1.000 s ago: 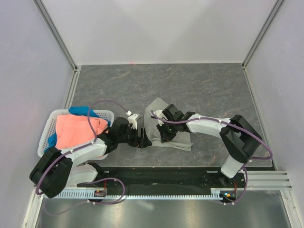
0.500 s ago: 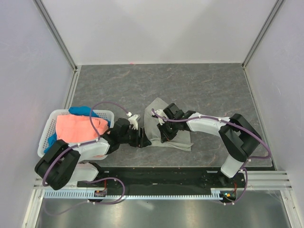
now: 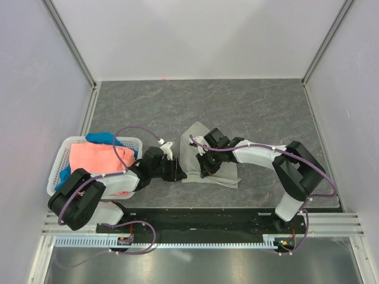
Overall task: Fold the napkin, place the utensils inside, and roll it up
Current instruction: Roll the napkin with the utensil
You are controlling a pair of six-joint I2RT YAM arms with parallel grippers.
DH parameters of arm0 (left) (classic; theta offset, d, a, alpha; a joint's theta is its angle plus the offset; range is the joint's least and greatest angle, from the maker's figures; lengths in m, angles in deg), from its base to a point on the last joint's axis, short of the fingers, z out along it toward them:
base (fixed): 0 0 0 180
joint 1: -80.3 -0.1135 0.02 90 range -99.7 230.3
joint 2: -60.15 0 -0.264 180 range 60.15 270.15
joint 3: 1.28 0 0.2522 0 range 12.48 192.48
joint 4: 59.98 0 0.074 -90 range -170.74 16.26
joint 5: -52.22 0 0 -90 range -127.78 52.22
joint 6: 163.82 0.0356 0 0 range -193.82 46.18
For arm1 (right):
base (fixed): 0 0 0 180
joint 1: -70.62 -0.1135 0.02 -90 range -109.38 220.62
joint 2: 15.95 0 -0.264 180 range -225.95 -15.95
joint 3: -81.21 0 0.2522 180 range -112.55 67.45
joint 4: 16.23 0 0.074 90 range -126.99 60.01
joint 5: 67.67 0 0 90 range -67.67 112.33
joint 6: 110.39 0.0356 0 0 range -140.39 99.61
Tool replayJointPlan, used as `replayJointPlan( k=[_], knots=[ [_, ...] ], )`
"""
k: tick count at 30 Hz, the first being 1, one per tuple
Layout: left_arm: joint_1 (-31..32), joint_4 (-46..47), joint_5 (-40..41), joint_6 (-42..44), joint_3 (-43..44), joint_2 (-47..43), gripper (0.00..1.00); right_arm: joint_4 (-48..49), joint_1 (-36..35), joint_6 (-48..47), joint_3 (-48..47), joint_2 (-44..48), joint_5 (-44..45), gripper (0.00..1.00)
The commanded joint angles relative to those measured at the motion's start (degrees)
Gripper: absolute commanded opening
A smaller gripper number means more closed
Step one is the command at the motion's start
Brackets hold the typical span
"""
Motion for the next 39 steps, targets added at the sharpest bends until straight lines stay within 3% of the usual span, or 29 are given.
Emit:
replayJointPlan(
  k=[1,4,8,10,12,13,18,27,39],
  knots=[
    [-0.15,-4.60,5.38,-0.46,0.77,2.48,0.38,-4.25,-0.33,-0.19,0.49,-2.11,-0.12,0.00],
    [-0.07,-6.53,5.47,0.33,2.00,3.36,0.30,-4.16,-0.33,0.07,0.23,-2.03,0.23,0.00],
    [-0.07,-8.02,4.16,0.86,3.32,6.08,0.12,-4.42,-0.33,0.69,-1.27,-0.88,1.81,0.08],
    [-0.07,-8.82,3.63,1.21,4.29,6.79,0.02,-4.95,-0.33,1.04,-2.23,0.86,3.47,0.23],
    [-0.07,-9.61,3.37,1.30,4.82,7.49,0.02,-6.08,-0.32,0.95,-2.94,3.23,6.37,0.32],
    [-0.07,-9.87,3.28,1.48,5.26,7.67,0.02,-6.44,-0.24,0.78,-3.20,4.29,7.25,0.42],
    [-0.07,-14.52,3.71,2.00,7.89,8.28,0.02,-11.52,-1.11,0.34,-2.94,11.32,15.59,0.64],
    [-0.15,-21.38,3.63,2.01,12.29,8.63,0.02,-17.17,-6.47,3.76,1.45,14.59,25.71,0.73],
    [-0.68,-28.33,3.36,3.85,16.95,10.13,0.02,-19.71,-10.69,5.60,0.31,9.05,27.04,0.72]
  ],
)
